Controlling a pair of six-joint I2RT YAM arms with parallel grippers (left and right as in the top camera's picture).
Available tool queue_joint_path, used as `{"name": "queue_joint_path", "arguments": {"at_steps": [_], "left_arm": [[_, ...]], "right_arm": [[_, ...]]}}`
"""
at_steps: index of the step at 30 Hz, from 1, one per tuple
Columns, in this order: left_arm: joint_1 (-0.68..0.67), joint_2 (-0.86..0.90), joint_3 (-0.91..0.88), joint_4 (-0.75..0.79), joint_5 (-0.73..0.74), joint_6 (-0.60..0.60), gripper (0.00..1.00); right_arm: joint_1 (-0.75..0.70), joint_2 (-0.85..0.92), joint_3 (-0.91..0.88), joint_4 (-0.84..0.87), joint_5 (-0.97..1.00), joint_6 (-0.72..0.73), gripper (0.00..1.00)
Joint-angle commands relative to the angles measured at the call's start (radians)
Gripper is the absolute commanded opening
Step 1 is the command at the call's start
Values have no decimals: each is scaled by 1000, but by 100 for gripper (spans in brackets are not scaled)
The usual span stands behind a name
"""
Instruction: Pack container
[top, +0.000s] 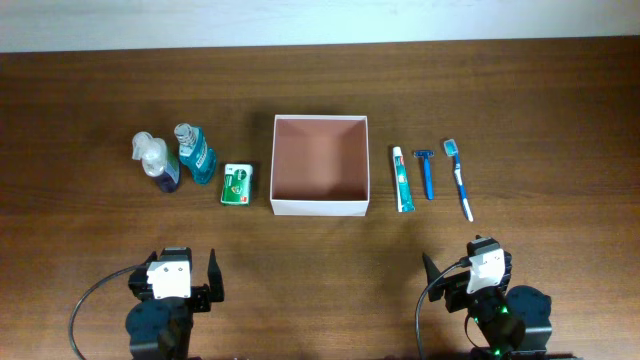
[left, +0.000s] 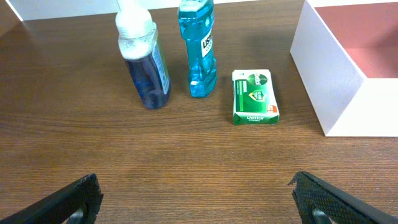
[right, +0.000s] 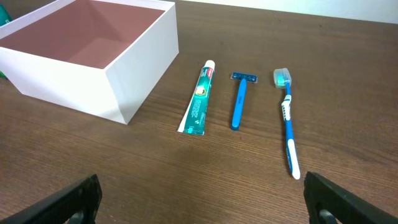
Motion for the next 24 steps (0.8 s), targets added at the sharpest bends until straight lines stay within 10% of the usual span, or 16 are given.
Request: {"name": "queue_joint_path", "arguments": {"at_steps": [1,24], "left_arm": [[5,-11,-10,6,17,13,100],[4,-10,-2,39,156,6,100]], "right_arm": [[-8,-8,-6,0,5,8,99],[-8,-8,-6,0,5,8,99]]}}
